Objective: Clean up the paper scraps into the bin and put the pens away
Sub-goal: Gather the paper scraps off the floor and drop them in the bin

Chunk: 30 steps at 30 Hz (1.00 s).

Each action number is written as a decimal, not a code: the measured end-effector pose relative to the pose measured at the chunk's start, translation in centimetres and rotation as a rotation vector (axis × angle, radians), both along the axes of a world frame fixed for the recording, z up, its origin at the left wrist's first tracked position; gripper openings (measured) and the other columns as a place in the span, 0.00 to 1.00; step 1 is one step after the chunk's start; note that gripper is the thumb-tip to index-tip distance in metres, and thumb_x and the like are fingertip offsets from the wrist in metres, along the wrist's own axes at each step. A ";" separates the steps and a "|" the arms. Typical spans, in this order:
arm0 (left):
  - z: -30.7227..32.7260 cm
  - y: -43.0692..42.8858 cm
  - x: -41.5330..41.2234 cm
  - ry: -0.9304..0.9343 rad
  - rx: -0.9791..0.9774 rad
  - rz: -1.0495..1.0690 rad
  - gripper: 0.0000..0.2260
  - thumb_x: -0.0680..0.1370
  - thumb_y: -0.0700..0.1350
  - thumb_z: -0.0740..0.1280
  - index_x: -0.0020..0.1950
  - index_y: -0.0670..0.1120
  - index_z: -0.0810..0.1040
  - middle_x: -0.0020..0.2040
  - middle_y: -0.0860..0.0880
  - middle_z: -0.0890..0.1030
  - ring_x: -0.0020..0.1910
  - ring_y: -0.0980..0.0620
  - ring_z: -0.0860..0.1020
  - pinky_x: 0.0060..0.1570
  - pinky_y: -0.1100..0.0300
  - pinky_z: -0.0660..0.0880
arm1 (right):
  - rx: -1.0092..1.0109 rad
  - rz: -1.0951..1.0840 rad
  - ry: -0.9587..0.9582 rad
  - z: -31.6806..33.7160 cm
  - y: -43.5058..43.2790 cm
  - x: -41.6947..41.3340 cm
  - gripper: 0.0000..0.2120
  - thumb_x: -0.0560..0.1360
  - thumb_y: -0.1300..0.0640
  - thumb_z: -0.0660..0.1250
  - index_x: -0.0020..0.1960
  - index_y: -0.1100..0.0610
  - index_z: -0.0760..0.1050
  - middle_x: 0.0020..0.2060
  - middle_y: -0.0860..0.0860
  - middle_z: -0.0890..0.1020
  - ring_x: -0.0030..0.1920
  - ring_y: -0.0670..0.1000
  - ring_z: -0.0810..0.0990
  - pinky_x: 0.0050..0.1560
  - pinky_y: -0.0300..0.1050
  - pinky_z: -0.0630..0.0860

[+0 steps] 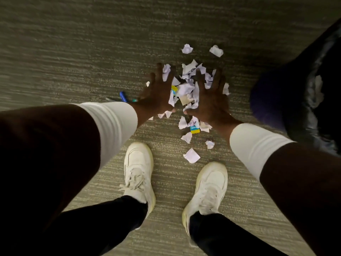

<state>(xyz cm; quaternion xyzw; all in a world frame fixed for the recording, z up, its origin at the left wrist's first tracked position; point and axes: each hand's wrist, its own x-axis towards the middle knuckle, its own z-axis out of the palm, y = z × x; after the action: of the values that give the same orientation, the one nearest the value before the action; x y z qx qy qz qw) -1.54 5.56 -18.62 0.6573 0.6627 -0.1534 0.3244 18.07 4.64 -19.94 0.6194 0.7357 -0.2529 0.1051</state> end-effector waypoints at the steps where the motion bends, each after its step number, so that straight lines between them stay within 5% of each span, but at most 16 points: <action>1: -0.6 0.0 0.2 -0.030 -0.004 -0.022 0.65 0.64 0.53 0.86 0.86 0.52 0.41 0.85 0.38 0.36 0.83 0.27 0.46 0.77 0.33 0.62 | -0.009 0.019 -0.004 -0.3 0.7 -0.5 0.65 0.63 0.30 0.77 0.84 0.44 0.38 0.82 0.68 0.41 0.81 0.74 0.43 0.69 0.74 0.69; 3: -1.4 -0.1 0.7 -0.063 -0.014 -0.032 0.61 0.66 0.49 0.85 0.86 0.52 0.44 0.85 0.38 0.36 0.83 0.27 0.47 0.77 0.36 0.63 | -0.037 0.084 -0.018 -0.7 1.7 -1.3 0.64 0.63 0.27 0.76 0.84 0.43 0.39 0.82 0.67 0.39 0.81 0.73 0.42 0.75 0.73 0.63; 8: -2.3 -2.0 1.6 -0.032 0.142 -0.068 0.35 0.79 0.38 0.70 0.83 0.49 0.60 0.85 0.37 0.45 0.82 0.31 0.54 0.72 0.41 0.71 | -0.074 0.247 -0.131 -1.3 1.0 -2.4 0.52 0.71 0.35 0.74 0.84 0.40 0.46 0.84 0.61 0.42 0.83 0.69 0.42 0.79 0.72 0.54; 13: -1.7 -3.9 1.6 -0.087 0.195 -0.008 0.23 0.79 0.36 0.66 0.73 0.46 0.74 0.72 0.38 0.69 0.73 0.35 0.69 0.71 0.45 0.69 | 0.030 0.291 -0.115 -1.0 -1.8 -2.4 0.25 0.82 0.59 0.60 0.79 0.49 0.65 0.78 0.63 0.62 0.78 0.70 0.60 0.62 0.63 0.79; 16: -0.9 -4.7 1.6 -0.092 0.186 0.071 0.17 0.77 0.37 0.70 0.66 0.43 0.80 0.66 0.37 0.75 0.66 0.34 0.75 0.65 0.45 0.71 | 0.026 0.256 -0.101 -0.5 -3.0 -1.7 0.25 0.82 0.64 0.57 0.78 0.51 0.66 0.74 0.63 0.68 0.72 0.67 0.69 0.65 0.60 0.76; 21: 2.2 -5.3 1.7 -0.107 0.173 0.185 0.15 0.76 0.34 0.70 0.62 0.41 0.81 0.63 0.38 0.77 0.63 0.34 0.78 0.60 0.46 0.74 | 0.050 -0.008 0.026 1.9 -3.4 -0.2 0.21 0.77 0.67 0.66 0.68 0.56 0.76 0.63 0.63 0.77 0.60 0.66 0.79 0.56 0.56 0.80; 24: 5.4 -5.9 1.9 -0.130 0.152 0.200 0.13 0.76 0.35 0.70 0.60 0.40 0.81 0.62 0.38 0.76 0.62 0.35 0.77 0.58 0.49 0.73 | 0.024 -0.241 0.144 5.0 -3.9 0.4 0.17 0.73 0.61 0.73 0.62 0.56 0.80 0.56 0.62 0.80 0.53 0.65 0.82 0.49 0.52 0.79; 30: 13.8 -6.3 4.3 -0.116 0.135 0.232 0.13 0.77 0.39 0.71 0.62 0.42 0.80 0.63 0.38 0.78 0.59 0.36 0.80 0.57 0.49 0.74 | -0.025 -0.533 0.263 12.6 -5.5 1.1 0.18 0.68 0.53 0.81 0.55 0.56 0.82 0.51 0.56 0.87 0.51 0.59 0.84 0.48 0.45 0.76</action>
<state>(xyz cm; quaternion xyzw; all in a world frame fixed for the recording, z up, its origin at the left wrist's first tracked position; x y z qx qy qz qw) 2.76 -0.72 -4.84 0.6044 0.7232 -0.0319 0.3328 19.22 -0.82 -7.36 0.7513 0.5511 -0.3590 -0.0536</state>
